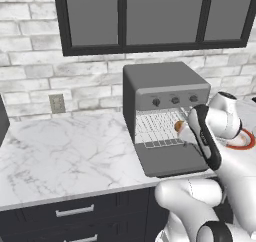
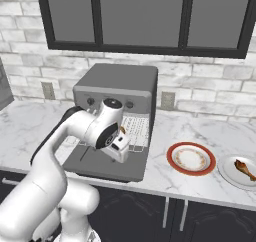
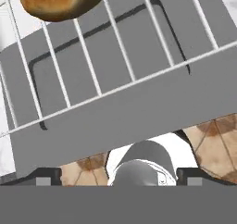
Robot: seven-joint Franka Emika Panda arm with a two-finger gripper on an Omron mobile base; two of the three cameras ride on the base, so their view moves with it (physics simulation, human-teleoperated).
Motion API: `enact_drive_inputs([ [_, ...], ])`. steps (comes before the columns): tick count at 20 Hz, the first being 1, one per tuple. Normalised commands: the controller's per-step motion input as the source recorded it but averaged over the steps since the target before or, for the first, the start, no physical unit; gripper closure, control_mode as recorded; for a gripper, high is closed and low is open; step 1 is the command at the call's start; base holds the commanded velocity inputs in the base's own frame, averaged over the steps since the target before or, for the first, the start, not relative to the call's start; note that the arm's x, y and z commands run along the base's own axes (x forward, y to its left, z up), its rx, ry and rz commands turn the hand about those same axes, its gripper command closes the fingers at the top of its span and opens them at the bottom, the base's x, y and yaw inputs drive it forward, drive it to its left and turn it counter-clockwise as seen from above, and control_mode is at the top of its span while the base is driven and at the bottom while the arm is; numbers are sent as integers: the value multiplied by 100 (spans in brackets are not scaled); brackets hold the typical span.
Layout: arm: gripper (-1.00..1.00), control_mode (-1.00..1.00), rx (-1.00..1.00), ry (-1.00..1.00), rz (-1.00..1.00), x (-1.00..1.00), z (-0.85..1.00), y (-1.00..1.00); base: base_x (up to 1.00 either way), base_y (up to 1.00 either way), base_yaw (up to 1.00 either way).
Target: Open the toaster oven door. Place the bread on the top rack in the toaster oven and place the chicken drumstick on the bottom rack.
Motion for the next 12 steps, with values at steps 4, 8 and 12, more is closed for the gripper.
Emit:
enact_drive_inputs([
  [4,-100,-100,-10,-15,13,40,-36,27,0,0,0],
  [8,-100,-100,-3,-16,14,67,-13,9,0,0,0],
  [12,-100,-100,0,-16,9,89,8,9,0,0,0],
])
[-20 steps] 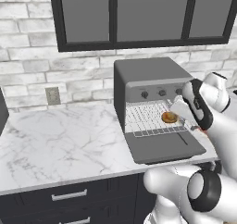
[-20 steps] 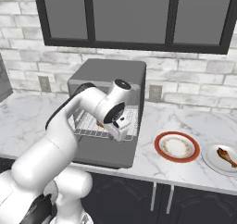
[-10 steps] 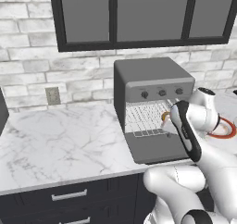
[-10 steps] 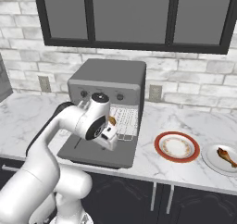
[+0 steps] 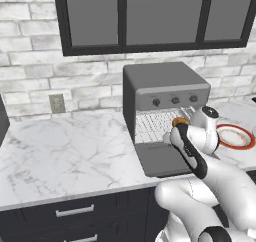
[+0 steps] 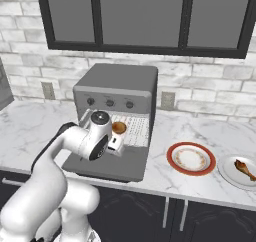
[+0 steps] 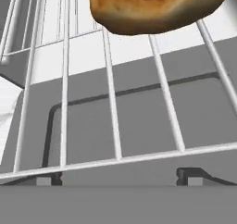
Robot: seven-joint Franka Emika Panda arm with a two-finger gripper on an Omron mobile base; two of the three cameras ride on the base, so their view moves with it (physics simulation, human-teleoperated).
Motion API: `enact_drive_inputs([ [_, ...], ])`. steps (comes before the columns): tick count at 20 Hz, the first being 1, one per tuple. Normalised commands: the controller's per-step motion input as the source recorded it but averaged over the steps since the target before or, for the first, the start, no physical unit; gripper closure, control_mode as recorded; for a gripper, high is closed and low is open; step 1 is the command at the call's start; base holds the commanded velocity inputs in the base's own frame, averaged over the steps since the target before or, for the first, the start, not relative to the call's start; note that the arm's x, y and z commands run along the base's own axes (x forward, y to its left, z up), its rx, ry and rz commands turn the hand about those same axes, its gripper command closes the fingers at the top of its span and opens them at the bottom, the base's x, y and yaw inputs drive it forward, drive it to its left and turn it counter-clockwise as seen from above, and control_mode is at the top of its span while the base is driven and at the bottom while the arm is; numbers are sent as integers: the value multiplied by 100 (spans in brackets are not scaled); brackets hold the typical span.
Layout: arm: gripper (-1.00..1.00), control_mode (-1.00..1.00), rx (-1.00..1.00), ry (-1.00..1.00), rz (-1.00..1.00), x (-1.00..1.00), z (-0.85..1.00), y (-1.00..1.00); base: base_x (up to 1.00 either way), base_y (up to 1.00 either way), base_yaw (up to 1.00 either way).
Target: Open the toaster oven door. Place the bread on the top rack in the toaster oven and place the chicken drumstick on the bottom rack.
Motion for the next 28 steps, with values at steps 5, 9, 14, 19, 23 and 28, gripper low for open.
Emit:
enact_drive_inputs([
  [5,-100,-100,0,-12,4,79,4,22,0,0,0],
  [9,-100,-100,0,-7,0,67,34,1,0,0,0],
  [14,-100,-100,0,0,1,65,46,0,0,0,0],
  [19,-100,-100,0,0,4,29,2,0,0,0,0],
  [23,-100,-100,1,0,4,-3,0,0,0,0,0],
  [28,-100,-100,5,0,1,-34,1,0,0,0,0],
])
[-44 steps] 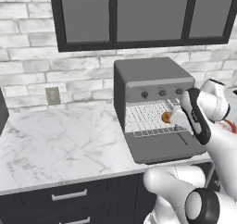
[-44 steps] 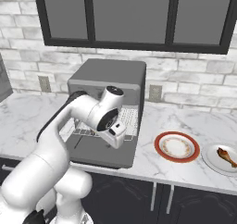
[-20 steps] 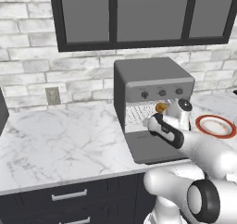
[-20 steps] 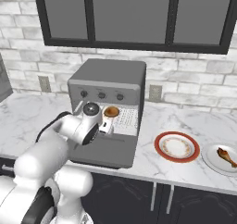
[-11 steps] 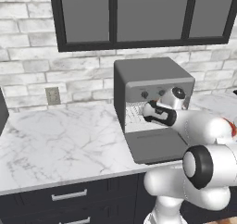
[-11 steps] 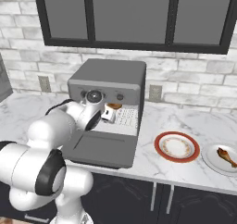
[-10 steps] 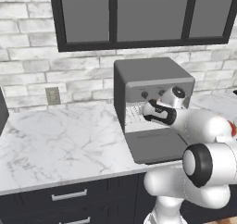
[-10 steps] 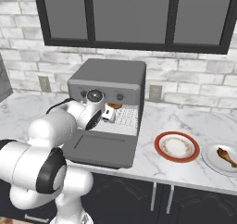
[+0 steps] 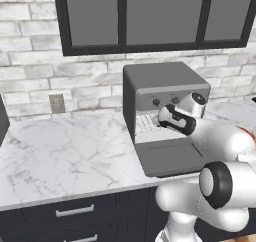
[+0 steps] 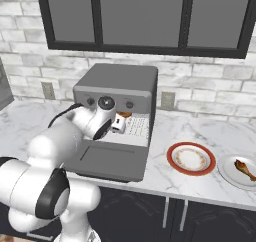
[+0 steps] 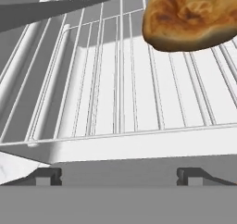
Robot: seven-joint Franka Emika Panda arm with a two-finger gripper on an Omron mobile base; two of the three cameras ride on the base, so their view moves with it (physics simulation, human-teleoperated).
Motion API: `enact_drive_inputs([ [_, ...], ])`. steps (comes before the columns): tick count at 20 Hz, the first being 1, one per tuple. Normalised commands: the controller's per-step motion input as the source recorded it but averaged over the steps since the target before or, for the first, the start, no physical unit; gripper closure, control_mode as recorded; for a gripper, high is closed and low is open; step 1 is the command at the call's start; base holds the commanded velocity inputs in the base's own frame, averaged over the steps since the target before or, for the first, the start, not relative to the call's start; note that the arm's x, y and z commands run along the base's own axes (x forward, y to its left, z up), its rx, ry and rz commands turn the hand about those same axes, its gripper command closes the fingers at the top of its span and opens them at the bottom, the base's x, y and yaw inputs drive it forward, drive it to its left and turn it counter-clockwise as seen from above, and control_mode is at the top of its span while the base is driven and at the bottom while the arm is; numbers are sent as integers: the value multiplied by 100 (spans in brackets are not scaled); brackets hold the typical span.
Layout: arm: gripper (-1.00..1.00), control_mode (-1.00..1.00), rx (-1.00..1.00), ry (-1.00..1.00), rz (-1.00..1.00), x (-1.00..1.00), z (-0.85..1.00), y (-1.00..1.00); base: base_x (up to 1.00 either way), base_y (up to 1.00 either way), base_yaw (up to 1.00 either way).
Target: Open the toaster oven door. Place the bread on the top rack in the toaster oven and place the chicken drumstick on the bottom rack.
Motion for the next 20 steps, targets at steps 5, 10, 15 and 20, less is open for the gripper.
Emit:
enact_drive_inputs([
  [5,-100,-100,3,0,0,11,0,0,0,0,0],
  [10,-100,-100,0,0,0,79,0,3,0,0,0],
  [15,-100,-100,1,-1,0,10,0,0,0,0,0],
  [20,-100,-100,4,0,0,-7,0,-2,0,0,0],
])
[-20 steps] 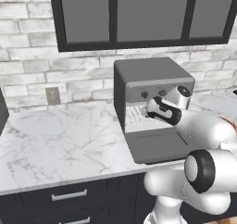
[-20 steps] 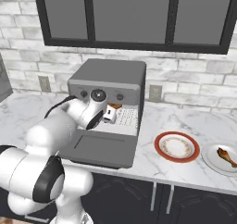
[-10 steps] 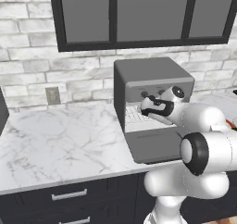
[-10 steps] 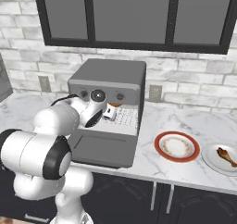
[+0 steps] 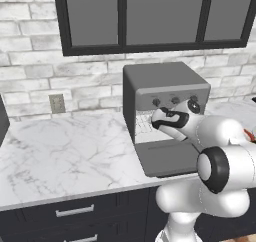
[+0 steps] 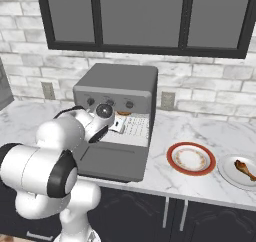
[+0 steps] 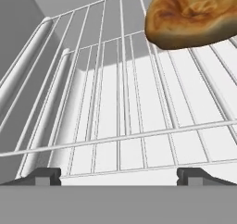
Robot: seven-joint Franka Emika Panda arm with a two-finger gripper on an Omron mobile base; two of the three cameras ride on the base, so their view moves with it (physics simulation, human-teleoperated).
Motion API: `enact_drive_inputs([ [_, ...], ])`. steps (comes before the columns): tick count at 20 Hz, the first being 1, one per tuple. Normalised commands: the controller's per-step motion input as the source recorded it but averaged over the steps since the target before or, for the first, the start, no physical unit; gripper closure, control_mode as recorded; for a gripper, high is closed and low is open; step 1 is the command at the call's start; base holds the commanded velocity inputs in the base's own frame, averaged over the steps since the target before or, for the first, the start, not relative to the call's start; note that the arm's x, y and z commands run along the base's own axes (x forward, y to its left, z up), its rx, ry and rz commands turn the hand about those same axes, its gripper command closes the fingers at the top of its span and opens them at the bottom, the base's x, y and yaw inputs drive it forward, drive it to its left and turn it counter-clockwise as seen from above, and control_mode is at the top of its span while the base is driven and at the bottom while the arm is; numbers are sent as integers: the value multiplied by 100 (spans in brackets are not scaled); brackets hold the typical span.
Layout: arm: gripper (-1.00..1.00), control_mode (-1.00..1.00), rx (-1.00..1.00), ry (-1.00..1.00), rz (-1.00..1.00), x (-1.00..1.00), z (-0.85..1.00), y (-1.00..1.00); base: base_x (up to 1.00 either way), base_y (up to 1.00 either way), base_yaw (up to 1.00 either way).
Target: Open the toaster oven door. Place the bread on the top rack in the toaster oven and place the chicken drumstick on the bottom rack.
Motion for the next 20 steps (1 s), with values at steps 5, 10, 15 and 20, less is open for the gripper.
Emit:
enact_drive_inputs([
  [5,-100,-100,1,-2,3,-14,3,-7,0,0,0],
  [10,-100,-100,0,-1,12,-19,0,-34,0,0,0],
  [15,-100,-100,0,-1,14,12,0,-22,0,0,0],
  [20,-100,-100,0,-6,18,8,-9,-5,0,0,0],
])
